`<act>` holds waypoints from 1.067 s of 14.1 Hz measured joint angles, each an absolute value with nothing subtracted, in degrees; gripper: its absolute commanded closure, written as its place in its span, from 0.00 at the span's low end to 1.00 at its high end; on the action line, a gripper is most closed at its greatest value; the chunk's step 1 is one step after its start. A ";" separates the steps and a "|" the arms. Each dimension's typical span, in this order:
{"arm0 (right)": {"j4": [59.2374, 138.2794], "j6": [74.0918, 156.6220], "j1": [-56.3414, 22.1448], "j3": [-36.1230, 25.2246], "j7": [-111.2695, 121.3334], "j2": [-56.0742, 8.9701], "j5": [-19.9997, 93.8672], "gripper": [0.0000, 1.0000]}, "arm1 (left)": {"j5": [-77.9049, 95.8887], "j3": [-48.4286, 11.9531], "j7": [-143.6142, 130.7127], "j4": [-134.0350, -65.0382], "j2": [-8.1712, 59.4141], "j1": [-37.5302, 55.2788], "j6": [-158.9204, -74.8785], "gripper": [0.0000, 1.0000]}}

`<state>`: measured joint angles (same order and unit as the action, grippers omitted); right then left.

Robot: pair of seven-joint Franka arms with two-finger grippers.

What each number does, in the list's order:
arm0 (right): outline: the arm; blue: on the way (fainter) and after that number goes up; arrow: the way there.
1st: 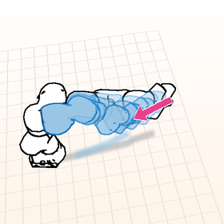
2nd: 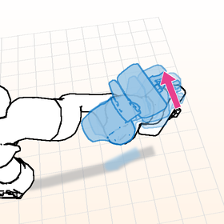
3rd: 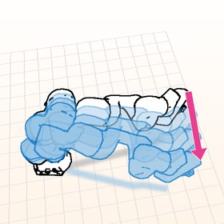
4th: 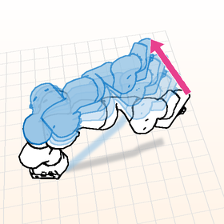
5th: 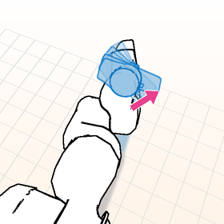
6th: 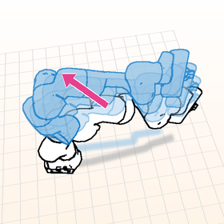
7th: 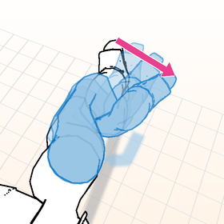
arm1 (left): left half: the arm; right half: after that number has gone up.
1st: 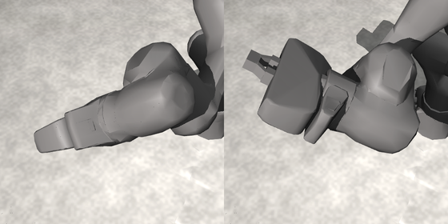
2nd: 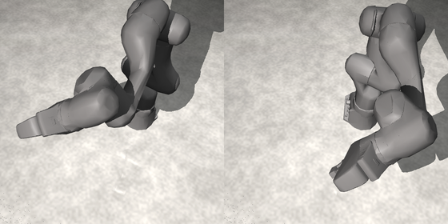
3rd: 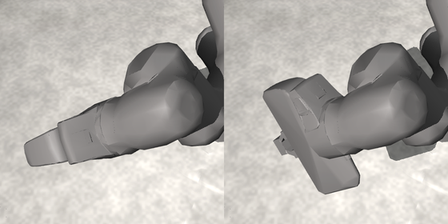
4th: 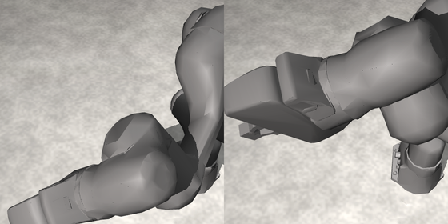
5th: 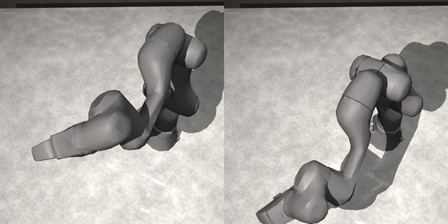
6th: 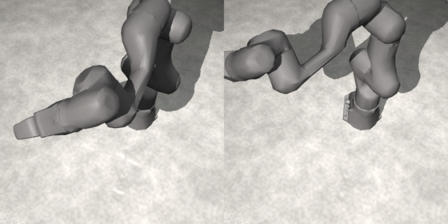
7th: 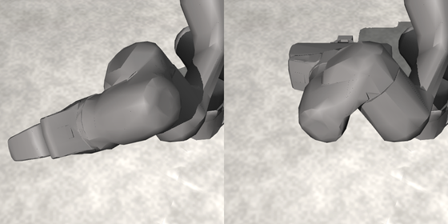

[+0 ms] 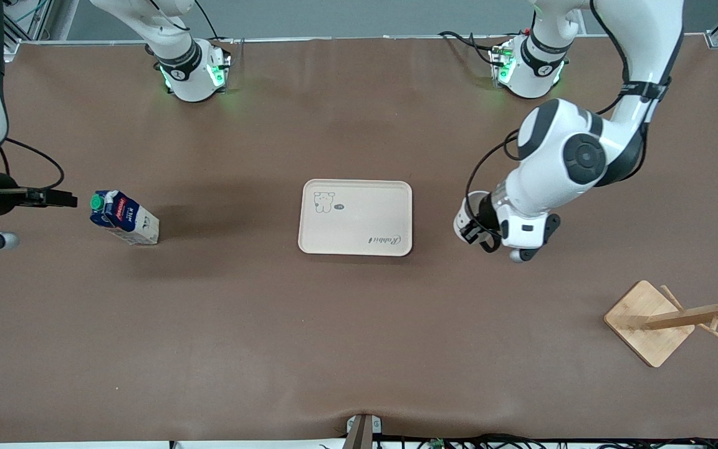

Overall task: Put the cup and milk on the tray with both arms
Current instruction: 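Carry the mug to the tray while the right gripper grasps the carton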

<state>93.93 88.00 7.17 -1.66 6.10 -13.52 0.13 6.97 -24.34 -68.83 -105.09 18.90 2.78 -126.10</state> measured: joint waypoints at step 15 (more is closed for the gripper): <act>114.43 106.59 7.73 -1.41 6.11 -7.79 1.09 0.00 | -1.97 -24.36 -93.45 -104.07 31.11 16.10 -133.09 1.00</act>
